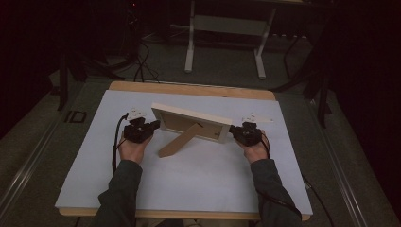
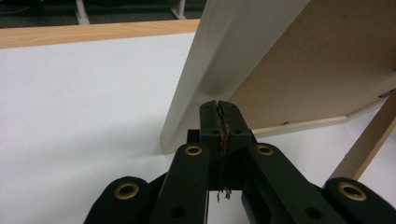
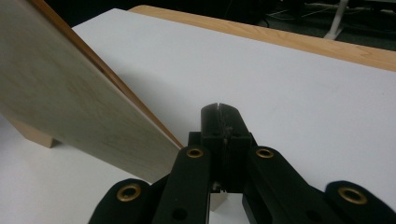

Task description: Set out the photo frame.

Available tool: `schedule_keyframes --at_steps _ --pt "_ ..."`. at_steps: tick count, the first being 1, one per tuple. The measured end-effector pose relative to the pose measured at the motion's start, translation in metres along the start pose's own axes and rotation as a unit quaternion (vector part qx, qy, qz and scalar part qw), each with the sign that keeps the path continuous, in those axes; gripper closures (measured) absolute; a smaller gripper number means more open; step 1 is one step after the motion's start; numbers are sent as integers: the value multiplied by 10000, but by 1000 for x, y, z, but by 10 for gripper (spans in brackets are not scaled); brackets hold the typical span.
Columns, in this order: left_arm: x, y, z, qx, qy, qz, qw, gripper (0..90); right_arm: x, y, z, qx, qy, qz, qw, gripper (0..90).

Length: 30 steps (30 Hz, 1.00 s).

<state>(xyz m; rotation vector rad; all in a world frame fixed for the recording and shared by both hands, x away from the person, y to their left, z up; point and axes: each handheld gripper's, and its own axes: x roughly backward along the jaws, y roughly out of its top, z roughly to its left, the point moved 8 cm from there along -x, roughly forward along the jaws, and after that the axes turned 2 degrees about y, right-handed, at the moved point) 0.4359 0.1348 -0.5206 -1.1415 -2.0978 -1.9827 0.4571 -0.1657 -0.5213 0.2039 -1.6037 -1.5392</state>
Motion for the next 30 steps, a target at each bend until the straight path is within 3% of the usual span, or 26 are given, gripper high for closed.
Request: schedule_keyframes --at_steps 18,30 --pt "-6 4 1 34 13 34 10000 900 1 -3 3 18 84 49 10000 899" --pt "-19 15 -1 112 17 19 9999 900 6 -7 10 68 149 44 9999 900"
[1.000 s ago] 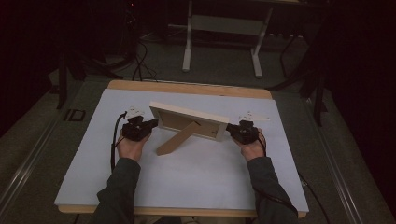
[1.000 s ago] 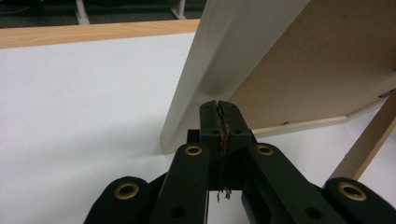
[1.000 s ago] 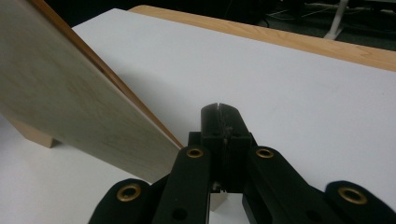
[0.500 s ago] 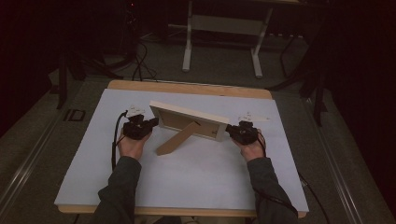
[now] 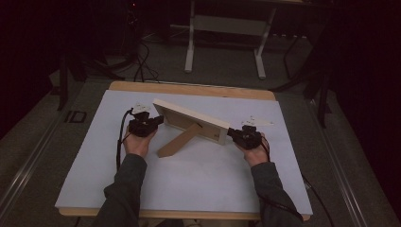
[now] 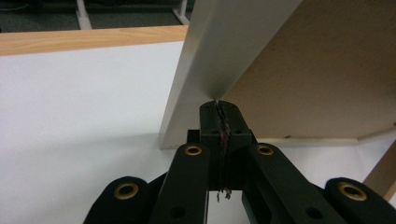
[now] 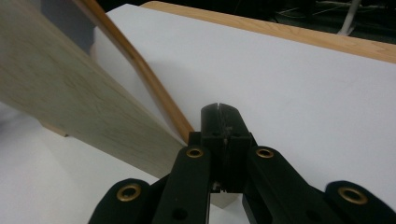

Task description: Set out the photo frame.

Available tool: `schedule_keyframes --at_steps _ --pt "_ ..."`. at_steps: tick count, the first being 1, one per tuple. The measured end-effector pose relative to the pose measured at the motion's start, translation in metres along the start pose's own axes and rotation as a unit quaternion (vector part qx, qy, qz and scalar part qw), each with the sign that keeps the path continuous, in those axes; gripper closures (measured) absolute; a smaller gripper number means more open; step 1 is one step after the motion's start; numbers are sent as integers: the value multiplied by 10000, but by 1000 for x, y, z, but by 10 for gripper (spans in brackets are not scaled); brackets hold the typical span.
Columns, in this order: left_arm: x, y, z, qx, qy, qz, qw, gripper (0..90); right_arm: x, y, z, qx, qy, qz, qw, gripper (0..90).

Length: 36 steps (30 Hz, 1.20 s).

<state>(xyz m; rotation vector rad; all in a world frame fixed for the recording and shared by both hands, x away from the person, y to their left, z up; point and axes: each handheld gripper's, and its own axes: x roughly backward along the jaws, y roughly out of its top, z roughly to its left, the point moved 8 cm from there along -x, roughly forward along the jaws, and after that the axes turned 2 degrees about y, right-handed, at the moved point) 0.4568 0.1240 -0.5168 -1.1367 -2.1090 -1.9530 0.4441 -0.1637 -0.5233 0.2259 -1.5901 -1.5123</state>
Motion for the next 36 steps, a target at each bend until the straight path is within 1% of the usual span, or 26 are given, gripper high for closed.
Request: schedule_keyframes --at_steps 5,9,10,12,13,14,15,16,17,19,20,21,26,28,29,30,32,33,35,36 --pt "-6 3 -2 38 -19 7 10000 900 1 -2 5 -5 37 -19 10000 899" --pt "-12 6 -9 9 -80 16 10000 900 3 -5 11 13 77 -41 10000 899" --pt "-12 6 -9 9 -80 16 10000 900 3 -5 11 13 77 -41 10000 899" --pt "-13 8 -15 -51 -136 22 9999 900 4 -6 14 8 96 -62 9999 899" --pt "-13 8 -15 -51 -136 22 9999 900 4 -6 14 8 96 -62 9999 899" --pt "-14 10 -20 -95 -178 24 9998 900 5 -8 17 14 112 -54 9999 899" --pt "-14 10 -20 -95 -178 24 9998 900 5 -8 17 14 112 -54 9999 899" --pt "-14 10 -22 -133 -199 36 9997 900 6 -9 20 31 131 -57 9999 899" --pt "-14 11 -24 -173 -219 29 9996 900 6 -9 20 31 131 -57 9999 899" --pt "-14 13 -27 -226 -244 30 9994 900 6 -10 26 89 162 -59 9998 898" --pt "-14 14 -28 -256 -249 44 9994 900 6 -10 26 89 162 -59 9998 898" --pt "-14 15 -29 -266 -258 40 9993 900 7 -11 30 111 181 -48 9998 898" --pt "-15 15 -33 -303 -294 67 9991 900 7 -13 36 129 219 -41 9997 897" --pt "-16 15 -38 -404 -348 89 9985 900 7 -14 39 144 241 -48 9996 898" --pt "-16 15 -38 -404 -348 89 9985 900 7 -14 39 144 241 -48 9996 898" --pt "-18 16 -41 -472 -376 117 9981 900 8 -14 41 168 249 -38 9995 898" --pt "-18 17 -42 -501 -380 132 9979 900 8 -15 42 174 259 -37 9995 898" --pt "-19 18 -44 -560 -357 172 9976 900 8 -15 44 205 270 -19 9994 898" --pt "-20 19 -45 -589 -342 182 9975 900 8 -16 46 204 283 -19 9994 898" --pt "-20 20 -46 -589 -367 174 9974 900 8 -16 49 231 317 -15 9992 898"
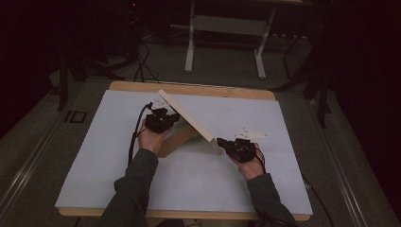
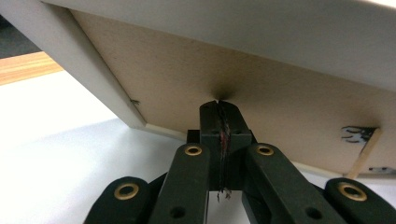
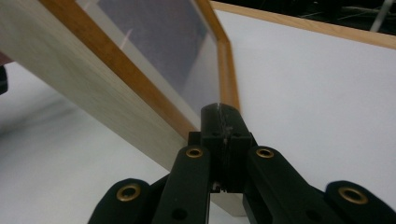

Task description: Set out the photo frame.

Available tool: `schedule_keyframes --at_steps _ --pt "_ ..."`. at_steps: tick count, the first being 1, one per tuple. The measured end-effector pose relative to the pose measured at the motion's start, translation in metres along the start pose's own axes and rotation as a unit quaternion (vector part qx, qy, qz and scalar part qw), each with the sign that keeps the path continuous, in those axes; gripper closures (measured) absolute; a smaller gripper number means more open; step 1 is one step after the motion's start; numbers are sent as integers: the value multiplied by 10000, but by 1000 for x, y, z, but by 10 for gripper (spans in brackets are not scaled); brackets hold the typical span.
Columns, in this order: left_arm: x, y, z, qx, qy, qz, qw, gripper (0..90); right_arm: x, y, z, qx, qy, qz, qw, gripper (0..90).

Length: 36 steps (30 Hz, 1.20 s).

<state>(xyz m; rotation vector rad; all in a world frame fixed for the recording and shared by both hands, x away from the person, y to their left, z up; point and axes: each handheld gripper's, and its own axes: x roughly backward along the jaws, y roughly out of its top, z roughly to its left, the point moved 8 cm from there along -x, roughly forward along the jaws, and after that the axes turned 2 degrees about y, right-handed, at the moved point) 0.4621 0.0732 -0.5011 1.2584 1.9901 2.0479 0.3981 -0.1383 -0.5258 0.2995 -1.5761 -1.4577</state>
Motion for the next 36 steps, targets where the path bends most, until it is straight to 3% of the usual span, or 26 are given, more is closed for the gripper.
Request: schedule_keyframes --at_steps 25,36 --pt "8 14 -12 -207 -147 -72 9997 900 -6 0 35 336 291 74 9990 898" --pt "8 16 -12 -233 -227 62 9995 900 -12 5 49 449 408 61 9981 898"
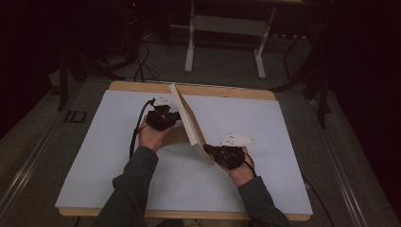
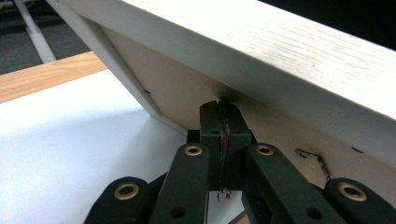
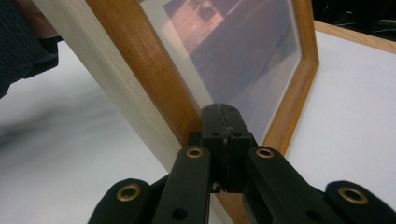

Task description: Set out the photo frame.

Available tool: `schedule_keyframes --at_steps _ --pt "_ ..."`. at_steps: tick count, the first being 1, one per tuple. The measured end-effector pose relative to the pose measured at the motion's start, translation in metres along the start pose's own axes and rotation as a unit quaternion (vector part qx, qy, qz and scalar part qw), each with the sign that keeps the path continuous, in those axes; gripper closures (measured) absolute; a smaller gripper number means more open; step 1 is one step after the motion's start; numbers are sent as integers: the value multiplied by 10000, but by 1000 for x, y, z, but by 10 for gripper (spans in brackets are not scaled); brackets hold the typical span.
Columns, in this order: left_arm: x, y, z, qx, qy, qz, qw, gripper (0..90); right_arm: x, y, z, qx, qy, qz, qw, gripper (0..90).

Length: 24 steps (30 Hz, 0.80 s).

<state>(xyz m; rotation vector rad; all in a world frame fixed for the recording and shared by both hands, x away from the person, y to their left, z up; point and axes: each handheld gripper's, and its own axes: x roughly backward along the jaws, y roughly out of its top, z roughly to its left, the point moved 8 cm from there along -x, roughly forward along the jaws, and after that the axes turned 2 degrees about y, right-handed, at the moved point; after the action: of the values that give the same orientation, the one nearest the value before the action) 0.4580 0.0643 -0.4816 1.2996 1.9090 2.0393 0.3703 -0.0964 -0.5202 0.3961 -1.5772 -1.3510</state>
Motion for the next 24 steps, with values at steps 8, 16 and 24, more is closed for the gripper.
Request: schedule_keyframes --at_steps 8,16,24 --pt "-4 4 2 33 -66 64 10000 900 -7 2 9 47 116 14 9999 898" --pt "-8 5 3 136 -157 58 9998 900 -16 6 20 139 231 33 9996 898" --pt "-10 7 5 194 -219 68 9996 900 -23 10 27 188 299 42 9994 898"
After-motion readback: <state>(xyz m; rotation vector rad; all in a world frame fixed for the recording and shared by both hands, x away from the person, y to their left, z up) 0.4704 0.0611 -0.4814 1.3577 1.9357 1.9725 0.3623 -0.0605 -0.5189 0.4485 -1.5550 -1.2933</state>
